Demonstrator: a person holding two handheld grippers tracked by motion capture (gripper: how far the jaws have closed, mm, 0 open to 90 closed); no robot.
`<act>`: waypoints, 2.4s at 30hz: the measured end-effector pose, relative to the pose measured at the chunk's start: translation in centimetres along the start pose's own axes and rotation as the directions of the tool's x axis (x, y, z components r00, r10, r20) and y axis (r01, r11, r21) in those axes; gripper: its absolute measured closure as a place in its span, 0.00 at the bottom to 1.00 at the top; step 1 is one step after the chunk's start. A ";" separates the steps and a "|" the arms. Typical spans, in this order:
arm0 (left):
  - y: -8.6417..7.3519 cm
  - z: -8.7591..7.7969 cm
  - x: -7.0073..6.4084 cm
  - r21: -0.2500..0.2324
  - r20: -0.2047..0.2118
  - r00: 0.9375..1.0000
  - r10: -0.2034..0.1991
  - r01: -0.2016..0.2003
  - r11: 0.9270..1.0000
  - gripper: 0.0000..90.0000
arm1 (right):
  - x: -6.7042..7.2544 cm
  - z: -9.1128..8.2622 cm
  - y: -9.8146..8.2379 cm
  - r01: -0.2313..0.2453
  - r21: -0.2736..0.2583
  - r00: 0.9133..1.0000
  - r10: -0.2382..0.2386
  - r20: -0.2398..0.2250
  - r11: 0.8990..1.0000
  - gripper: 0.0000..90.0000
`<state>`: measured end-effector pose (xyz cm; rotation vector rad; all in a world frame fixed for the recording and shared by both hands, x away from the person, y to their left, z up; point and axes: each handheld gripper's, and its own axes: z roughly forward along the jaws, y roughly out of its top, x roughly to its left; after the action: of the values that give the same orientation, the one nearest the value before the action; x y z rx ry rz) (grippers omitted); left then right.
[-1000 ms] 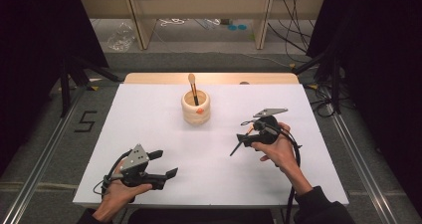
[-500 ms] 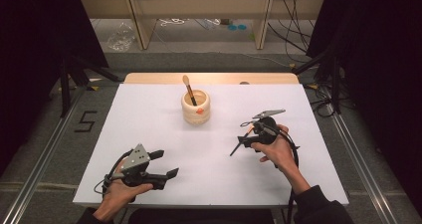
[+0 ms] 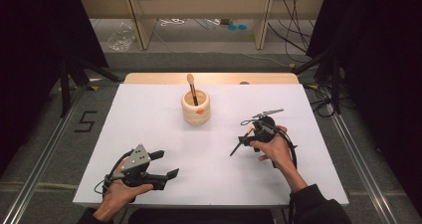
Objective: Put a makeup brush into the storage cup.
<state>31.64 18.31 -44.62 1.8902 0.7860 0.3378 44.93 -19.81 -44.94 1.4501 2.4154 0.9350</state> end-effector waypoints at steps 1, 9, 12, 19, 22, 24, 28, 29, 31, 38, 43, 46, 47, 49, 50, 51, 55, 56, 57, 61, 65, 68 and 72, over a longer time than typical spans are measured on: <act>0.0 0.0 0.0 -0.004 0.004 1.000 -0.003 0.003 1.000 0.22 | -0.1 0.1 0.2 -0.008 0.021 1.000 0.008 -0.006 1.000 0.32; 0.0 0.0 0.0 -0.001 0.004 1.000 0.001 -0.001 1.000 0.22 | -0.5 0.2 1.1 -0.028 0.039 1.000 0.028 -0.002 0.999 0.33; 0.0 0.0 0.0 -0.002 0.003 1.000 -0.001 0.001 1.000 0.22 | -0.3 0.5 1.3 -0.005 0.043 1.000 0.004 0.011 0.999 0.34; 0.0 0.0 0.0 0.001 0.004 1.000 0.002 -0.002 1.000 0.22 | -0.1 1.3 1.5 -0.020 0.083 1.000 0.019 0.014 0.996 0.35; 0.0 0.0 0.0 -0.001 0.005 1.000 0.000 0.000 1.000 0.22 | 0.0 1.8 1.7 -0.034 0.120 0.999 0.031 0.026 0.992 0.37; 0.0 -0.1 -0.1 0.001 -0.003 1.000 -0.001 0.001 1.000 0.22 | -0.1 2.1 1.6 -0.030 0.123 0.999 0.026 0.031 0.992 0.37; 0.0 -0.1 -0.1 0.001 -0.003 1.000 0.001 -0.001 1.000 0.22 | -0.2 2.1 1.7 -0.037 0.127 0.999 0.035 0.022 0.991 0.38; 0.0 -0.1 -0.1 0.001 -0.003 1.000 0.003 -0.003 1.000 0.22 | 0.0 2.2 1.8 -0.051 0.147 0.998 0.045 0.040 0.988 0.38; 0.0 -0.1 -0.1 0.002 -0.003 1.000 0.003 -0.003 1.000 0.22 | -0.2 2.1 2.1 -0.008 0.138 0.998 0.000 0.055 0.990 0.38; 0.0 -0.1 0.0 -0.001 -0.004 1.000 -0.002 0.002 1.000 0.22 | 0.0 2.3 2.8 -0.019 0.169 0.999 0.013 0.037 0.986 0.38; 0.0 -0.1 -0.1 0.000 -0.003 1.000 0.003 -0.003 1.000 0.22 | 0.2 2.5 2.8 -0.018 0.183 0.999 0.010 0.046 0.983 0.39; 0.0 -0.1 -0.1 0.000 -0.004 1.000 0.003 -0.003 1.000 0.22 | 0.3 2.5 2.8 -0.034 0.200 0.999 0.026 0.042 0.979 0.39; 0.0 -0.1 -0.1 0.001 -0.004 1.000 0.002 -0.002 1.000 0.22 | 0.3 2.7 2.8 -0.034 0.199 0.998 0.024 0.052 0.979 0.39; 0.0 -0.1 -0.1 0.002 -0.004 1.000 0.000 0.000 1.000 0.22 | 0.3 2.8 2.8 -0.019 0.188 0.999 0.009 0.052 0.982 0.39; 0.0 -0.1 -0.1 0.002 -0.004 1.000 0.000 0.000 1.000 0.22 | 0.4 2.9 2.8 -0.042 0.205 0.997 0.029 0.070 0.978 0.39; 0.0 -0.1 -0.1 0.001 -0.004 1.000 0.002 -0.002 1.000 0.22 | 0.4 3.0 2.9 -0.036 0.207 0.998 0.024 0.063 0.978 0.39; 0.0 -0.1 -0.1 -0.004 0.001 1.000 0.002 -0.002 1.000 0.22 | 0.5 3.2 2.9 -0.023 0.224 0.998 0.008 0.068 0.974 0.39; 0.0 -0.1 -0.1 -0.004 0.002 1.000 0.002 -0.002 1.000 0.22 | 0.5 3.2 2.9 -0.016 0.220 0.999 0.004 0.053 0.975 0.39; 0.0 -0.1 -0.1 -0.004 0.003 1.000 0.003 -0.003 1.000 0.22 | 0.6 3.2 3.0 -0.025 0.226 0.997 0.009 0.070 0.974 0.39; 0.0 -0.1 -0.1 -0.006 0.003 1.000 0.002 -0.002 1.000 0.22 | 0.4 3.4 2.9 -0.016 0.233 0.997 -0.003 0.080 0.972 0.38; 0.0 -0.2 0.0 -0.006 0.004 1.000 0.001 -0.001 1.000 0.22 | 0.5 3.6 2.9 -0.037 0.233 0.996 0.016 0.090 0.972 0.38; 0.0 -0.1 -0.1 -0.004 0.004 1.000 0.001 -0.001 1.000 0.22 | 0.4 3.7 2.9 -0.037 0.245 0.995 0.014 0.094 0.969 0.38; 0.0 -0.2 0.0 -0.005 0.000 1.000 -0.003 0.003 1.000 0.22 | 0.4 3.8 2.8 -0.019 0.253 0.996 -0.003 0.085 0.967 0.39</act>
<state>31.54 18.43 -44.50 1.8840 0.7867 0.3380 48.50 -16.87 -46.19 1.5467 2.5413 0.5667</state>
